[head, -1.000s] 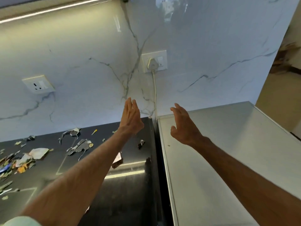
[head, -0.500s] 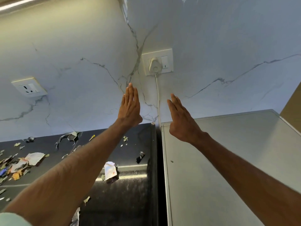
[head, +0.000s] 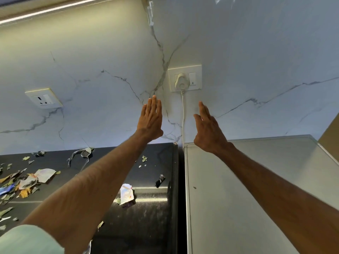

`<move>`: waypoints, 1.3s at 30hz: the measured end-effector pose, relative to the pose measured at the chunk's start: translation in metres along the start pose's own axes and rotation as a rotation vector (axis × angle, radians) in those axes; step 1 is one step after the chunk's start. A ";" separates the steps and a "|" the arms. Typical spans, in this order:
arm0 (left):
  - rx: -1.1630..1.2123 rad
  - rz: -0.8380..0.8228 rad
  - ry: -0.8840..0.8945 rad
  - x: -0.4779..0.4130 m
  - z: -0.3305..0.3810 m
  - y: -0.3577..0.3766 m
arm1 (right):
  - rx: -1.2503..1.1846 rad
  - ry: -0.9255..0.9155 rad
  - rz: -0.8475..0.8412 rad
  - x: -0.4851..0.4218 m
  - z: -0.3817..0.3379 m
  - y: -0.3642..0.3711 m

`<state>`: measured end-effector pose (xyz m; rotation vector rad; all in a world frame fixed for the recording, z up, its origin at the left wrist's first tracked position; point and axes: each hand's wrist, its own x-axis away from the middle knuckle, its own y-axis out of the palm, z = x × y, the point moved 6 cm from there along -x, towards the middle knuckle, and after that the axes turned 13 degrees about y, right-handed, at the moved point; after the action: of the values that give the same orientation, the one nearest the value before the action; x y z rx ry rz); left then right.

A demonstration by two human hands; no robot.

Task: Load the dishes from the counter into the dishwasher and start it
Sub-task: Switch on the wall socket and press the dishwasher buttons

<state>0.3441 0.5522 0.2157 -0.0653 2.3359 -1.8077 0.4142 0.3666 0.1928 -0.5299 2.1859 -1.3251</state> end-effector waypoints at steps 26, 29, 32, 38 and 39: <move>-0.142 0.129 -0.019 -0.024 -0.016 0.034 | 0.175 -0.010 0.157 -0.066 -0.002 0.011; -0.139 0.106 -0.029 -0.024 -0.015 0.033 | 0.213 0.037 0.136 -0.063 0.008 0.012; -0.130 0.080 -0.037 -0.024 -0.013 0.031 | 0.259 0.083 0.092 -0.063 0.019 0.014; -0.121 0.027 -0.052 -0.023 -0.008 0.026 | 0.271 0.089 0.046 -0.064 0.030 0.010; -0.120 0.024 -0.053 -0.024 -0.008 0.027 | 0.273 0.088 0.039 -0.064 0.030 0.010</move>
<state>0.3679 0.5704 0.1949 -0.1009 2.3954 -1.6332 0.4827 0.3870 0.1870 -0.3285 2.0263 -1.6194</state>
